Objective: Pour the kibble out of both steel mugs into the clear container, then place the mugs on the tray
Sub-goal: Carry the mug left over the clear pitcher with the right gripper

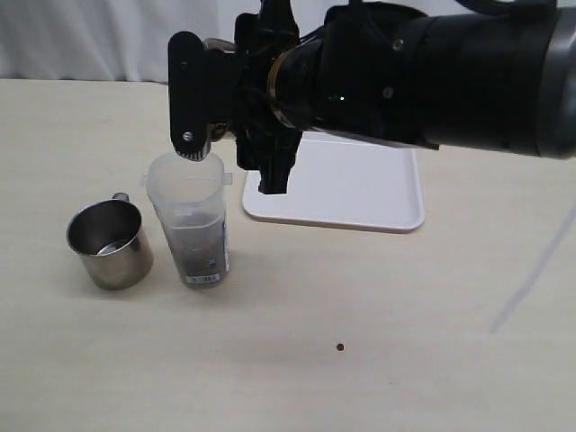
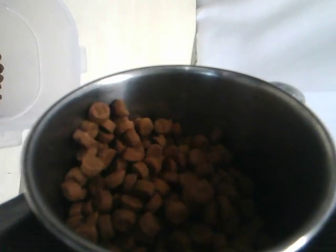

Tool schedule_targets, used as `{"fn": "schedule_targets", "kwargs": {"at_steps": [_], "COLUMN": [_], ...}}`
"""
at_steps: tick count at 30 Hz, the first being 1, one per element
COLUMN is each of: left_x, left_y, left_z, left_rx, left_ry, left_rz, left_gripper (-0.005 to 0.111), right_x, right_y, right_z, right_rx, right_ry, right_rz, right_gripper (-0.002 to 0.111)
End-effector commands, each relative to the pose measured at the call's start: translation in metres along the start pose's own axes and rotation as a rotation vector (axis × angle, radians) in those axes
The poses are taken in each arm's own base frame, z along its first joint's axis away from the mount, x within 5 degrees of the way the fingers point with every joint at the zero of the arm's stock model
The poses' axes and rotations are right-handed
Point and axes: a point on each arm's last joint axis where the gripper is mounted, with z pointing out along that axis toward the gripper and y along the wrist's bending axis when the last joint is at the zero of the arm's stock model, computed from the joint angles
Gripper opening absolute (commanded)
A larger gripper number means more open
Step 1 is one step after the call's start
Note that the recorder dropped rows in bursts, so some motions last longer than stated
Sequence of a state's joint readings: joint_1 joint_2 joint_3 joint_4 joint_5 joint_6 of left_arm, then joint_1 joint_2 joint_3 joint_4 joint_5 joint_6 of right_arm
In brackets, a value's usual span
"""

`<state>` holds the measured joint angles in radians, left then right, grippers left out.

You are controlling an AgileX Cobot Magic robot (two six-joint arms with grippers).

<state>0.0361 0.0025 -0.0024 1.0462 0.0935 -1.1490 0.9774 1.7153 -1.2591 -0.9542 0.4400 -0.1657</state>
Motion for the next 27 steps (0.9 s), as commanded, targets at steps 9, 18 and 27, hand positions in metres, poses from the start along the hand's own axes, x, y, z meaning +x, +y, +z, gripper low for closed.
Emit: {"fn": "schedule_targets", "kwargs": {"at_steps": [9, 18, 27], "left_x": [0.001, 0.001, 0.001], "left_y": [0.000, 0.000, 0.000], "left_z": [0.000, 0.000, 0.000], "left_rx": [0.000, 0.000, 0.000], "left_ry": [0.001, 0.001, 0.001], "left_rz": [-0.007, -0.007, -0.007], "left_gripper": [0.000, 0.000, 0.000], "right_x": [-0.009, -0.009, -0.010], "right_y": [-0.002, 0.005, 0.007], "right_z": [-0.005, 0.008, 0.013], "right_rx": [0.030, 0.039, 0.041], "right_ry": [-0.017, 0.005, 0.009], "right_rz": [-0.079, -0.183, -0.217], "right_gripper": [0.005, 0.005, 0.005]}}
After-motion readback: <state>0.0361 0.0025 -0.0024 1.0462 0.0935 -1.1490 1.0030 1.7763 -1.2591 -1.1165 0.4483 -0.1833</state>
